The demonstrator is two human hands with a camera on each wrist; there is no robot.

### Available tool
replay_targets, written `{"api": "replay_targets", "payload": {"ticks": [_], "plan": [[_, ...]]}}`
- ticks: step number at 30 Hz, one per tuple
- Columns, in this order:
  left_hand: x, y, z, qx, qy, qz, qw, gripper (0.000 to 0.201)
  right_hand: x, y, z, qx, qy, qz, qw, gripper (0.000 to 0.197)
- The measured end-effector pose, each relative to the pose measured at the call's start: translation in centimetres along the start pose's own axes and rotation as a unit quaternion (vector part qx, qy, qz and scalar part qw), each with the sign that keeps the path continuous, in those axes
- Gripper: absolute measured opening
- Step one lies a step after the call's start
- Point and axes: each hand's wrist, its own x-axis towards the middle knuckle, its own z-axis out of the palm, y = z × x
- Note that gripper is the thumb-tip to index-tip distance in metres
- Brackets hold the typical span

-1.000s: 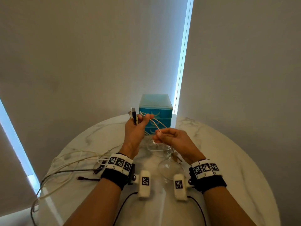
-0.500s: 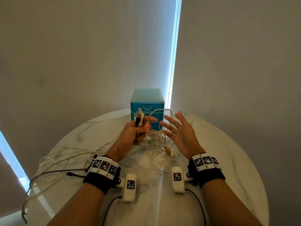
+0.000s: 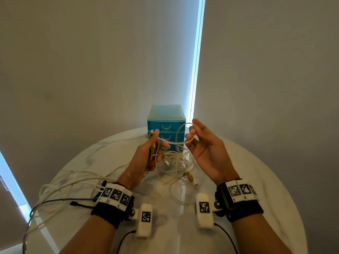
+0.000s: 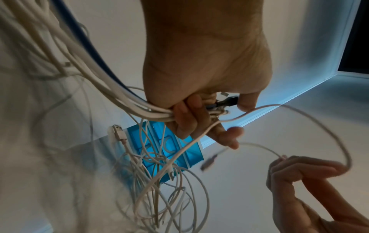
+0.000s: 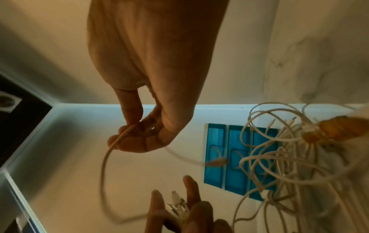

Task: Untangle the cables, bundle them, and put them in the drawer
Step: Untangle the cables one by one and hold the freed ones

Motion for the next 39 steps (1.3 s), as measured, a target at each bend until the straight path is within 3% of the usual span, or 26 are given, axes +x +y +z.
{"api": "replay_targets", "payload": {"ticks": [5,9,12,15,17,20,23,28,33,36,39], "plan": [[0.3,0.1,-0.1,-0.021,-0.002,0.009,1.0,0.055,0.4,1.6,-0.3,-0.111,-0.016,0.05,0.992,0.024],[0.8,-0.1,-1.0,-0.036,0.079,0.066,0.994,0.045,0.3,2.1,-1.4,-0.216,0.005,0.104,0.971,0.018],[0.9,0.1,-1.9,-0.076,0.111,0.109,0.985,0.035,0.3,2.4,-2.0,-0.332,-0.001,0.141,0.932,0.013],[1.1,0.1,-2.2,-0.067,0.125,0.135,0.981,0.032,-0.2,2.5,-1.9,-0.45,-0.055,0.181,0.873,0.015],[0.7,0.3,-2.1,-0.033,0.114,0.141,0.983,0.033,-0.6,2.4,-1.5,-0.481,-0.061,0.172,0.857,0.018],[0.2,0.5,-2.1,0.047,0.075,0.133,0.987,0.034,-0.8,1.5,-0.5,-0.511,-0.006,0.067,0.857,0.022],[-0.5,1.2,-1.6,0.116,0.027,0.121,0.986,0.036,-0.6,1.1,0.3,-0.471,0.019,-0.005,0.882,0.025],[-1.9,2.5,-0.1,0.209,-0.046,0.114,0.97,0.036,-0.5,2.4,1.1,-0.472,0.014,-0.05,0.88,0.04],[-2.3,2.9,0.5,0.252,-0.109,0.078,0.958,0.036,-0.3,2.7,1.6,-0.43,0.015,-0.038,0.902,0.036],[-2.5,3.0,1.0,0.252,-0.107,0.071,0.959,0.039,-0.3,2.9,1.4,-0.396,0.017,-0.057,0.916,0.026],[-2.1,2.8,0.5,0.186,-0.091,0.063,0.976,0.037,-0.3,2.7,1.6,-0.343,0.027,-0.054,0.937,0.027]]}}
